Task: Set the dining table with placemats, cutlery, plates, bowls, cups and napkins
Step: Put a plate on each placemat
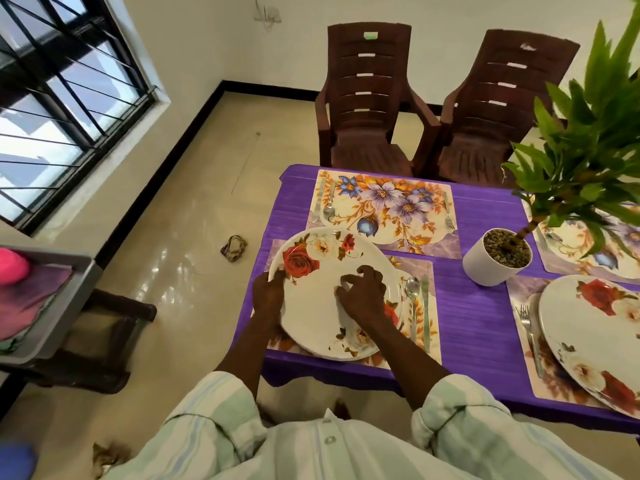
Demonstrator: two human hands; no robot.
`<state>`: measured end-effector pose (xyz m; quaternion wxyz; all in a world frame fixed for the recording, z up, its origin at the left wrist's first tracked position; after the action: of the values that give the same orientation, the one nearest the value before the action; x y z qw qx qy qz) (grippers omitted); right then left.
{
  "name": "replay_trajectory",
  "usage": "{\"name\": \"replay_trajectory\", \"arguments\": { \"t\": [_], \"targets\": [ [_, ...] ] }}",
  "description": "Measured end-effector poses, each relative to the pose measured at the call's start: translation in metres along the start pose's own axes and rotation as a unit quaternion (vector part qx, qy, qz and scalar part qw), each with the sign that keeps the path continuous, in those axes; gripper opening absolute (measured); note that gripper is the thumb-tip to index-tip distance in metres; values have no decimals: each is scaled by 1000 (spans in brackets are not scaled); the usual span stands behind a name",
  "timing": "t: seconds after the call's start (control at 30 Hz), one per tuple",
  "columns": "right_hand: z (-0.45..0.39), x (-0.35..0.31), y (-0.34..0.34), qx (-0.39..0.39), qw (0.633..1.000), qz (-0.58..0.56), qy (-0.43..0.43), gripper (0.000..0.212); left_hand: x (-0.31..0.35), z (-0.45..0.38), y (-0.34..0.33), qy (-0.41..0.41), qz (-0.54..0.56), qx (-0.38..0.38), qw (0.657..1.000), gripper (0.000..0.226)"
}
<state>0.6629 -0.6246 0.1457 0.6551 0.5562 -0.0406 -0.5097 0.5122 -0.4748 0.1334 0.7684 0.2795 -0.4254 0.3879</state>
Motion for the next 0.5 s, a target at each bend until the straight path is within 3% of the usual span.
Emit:
{"name": "replay_trajectory", "arguments": {
  "t": [0.13, 0.2, 0.33, 0.5],
  "targets": [
    [-10, -27, 12, 108, 991, 67, -39, 56, 7, -10, 49, 12, 77, -30, 996, 26],
    [-19, -46, 16, 139, 988, 19, -63, 65, 13, -18, 79, 17, 128, -30, 991, 29],
    [-46, -99, -5, 110, 963, -242, -50, 63, 34, -36, 150, 0, 175, -12, 985, 25],
    [-71, -184, -71, 29, 868, -494, -33, 48, 46, -71, 259, 25, 193, -5, 981, 29]
  ]
}}
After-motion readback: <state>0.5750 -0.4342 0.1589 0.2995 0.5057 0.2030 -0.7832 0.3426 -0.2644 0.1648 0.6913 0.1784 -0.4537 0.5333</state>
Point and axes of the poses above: each hand's wrist, its own z-axis away from the middle knuckle, its own y-axis out of the back of the hand, x = y × z, the point moved 3 cm from there along -z, towards the middle knuckle, and after that the axes turned 14 degrees about -x, right-handed, at the moved point
